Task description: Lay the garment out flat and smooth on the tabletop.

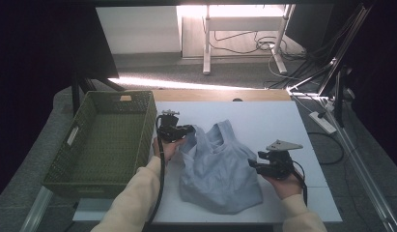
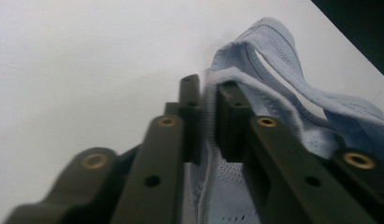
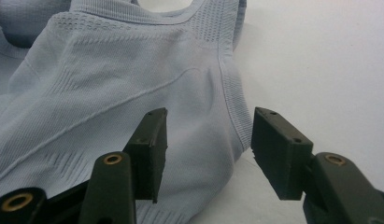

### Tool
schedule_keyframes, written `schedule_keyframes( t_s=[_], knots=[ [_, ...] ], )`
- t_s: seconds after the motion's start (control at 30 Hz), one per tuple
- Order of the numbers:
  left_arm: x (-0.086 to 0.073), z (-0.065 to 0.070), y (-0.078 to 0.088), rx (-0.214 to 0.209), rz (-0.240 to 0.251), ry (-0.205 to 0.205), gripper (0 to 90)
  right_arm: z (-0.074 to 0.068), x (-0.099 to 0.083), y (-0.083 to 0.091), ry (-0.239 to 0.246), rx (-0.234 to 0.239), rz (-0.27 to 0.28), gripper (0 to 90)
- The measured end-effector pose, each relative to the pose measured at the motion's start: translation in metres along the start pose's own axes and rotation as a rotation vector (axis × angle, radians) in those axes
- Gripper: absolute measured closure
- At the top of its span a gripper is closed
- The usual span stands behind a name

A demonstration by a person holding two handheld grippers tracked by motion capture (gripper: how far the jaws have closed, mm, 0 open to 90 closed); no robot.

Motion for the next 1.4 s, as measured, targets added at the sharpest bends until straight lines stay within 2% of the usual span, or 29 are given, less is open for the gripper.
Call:
schedule_keyframes(
  t_s=[0.13,0.17,0.27,0.43,0.6,0.8,0.93,1.03,1.2,1.3,1.37,1.4],
  knots=[
    [0.005,0.006,0.006,0.044,0.014,-0.021,50.8,0.000,0.000,0.000,0.000,0.001,0.001,46.3],
    [0.005,0.008,0.009,0.048,0.016,-0.027,47.3,0.000,0.000,0.000,0.000,0.000,0.001,46.3],
    [0.006,0.013,0.017,0.058,0.027,-0.029,41.3,0.000,0.000,0.000,0.000,-0.001,0.001,46.3],
    [0.004,0.022,0.029,0.068,0.042,-0.034,38.9,-0.001,0.000,-0.001,0.000,0.002,0.002,46.4],
    [0.004,0.031,0.037,0.023,0.063,-0.050,39.0,-0.002,0.000,-0.001,0.002,0.001,0.002,46.3],
    [0.000,0.044,0.036,-0.056,0.050,-0.065,39.3,-0.002,0.000,-0.001,0.003,0.000,0.001,46.3],
    [-0.007,0.053,0.032,-0.088,-0.001,-0.102,39.7,-0.002,0.000,-0.001,0.003,-0.001,0.000,46.4],
    [-0.012,0.057,0.024,-0.099,-0.038,-0.112,39.7,-0.002,0.000,-0.002,0.004,-0.001,0.001,46.4],
    [-0.017,0.061,0.007,-0.071,-0.119,-0.152,39.4,-0.002,0.001,-0.002,0.005,-0.002,0.001,46.3],
    [-0.021,0.059,-0.003,-0.070,-0.156,-0.159,45.6,-0.002,0.001,-0.001,0.005,-0.002,0.002,46.4],
    [-0.022,0.056,-0.008,-0.058,-0.171,-0.157,56.1,-0.001,0.001,-0.001,0.006,-0.003,0.003,46.4],
    [-0.023,0.055,-0.010,-0.058,-0.175,-0.153,65.3,-0.001,0.001,-0.001,0.004,-0.003,0.004,46.3]
  ],
)
Point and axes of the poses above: each handheld gripper's, and its own axes: y roughly backward along the jaws, x roughly out of its top, z roughly to its right, the point moved 8 cm from there along -y, roughly forward along the jaws, and after that the axes turned 4 degrees about -x, right-handed, at the moved point
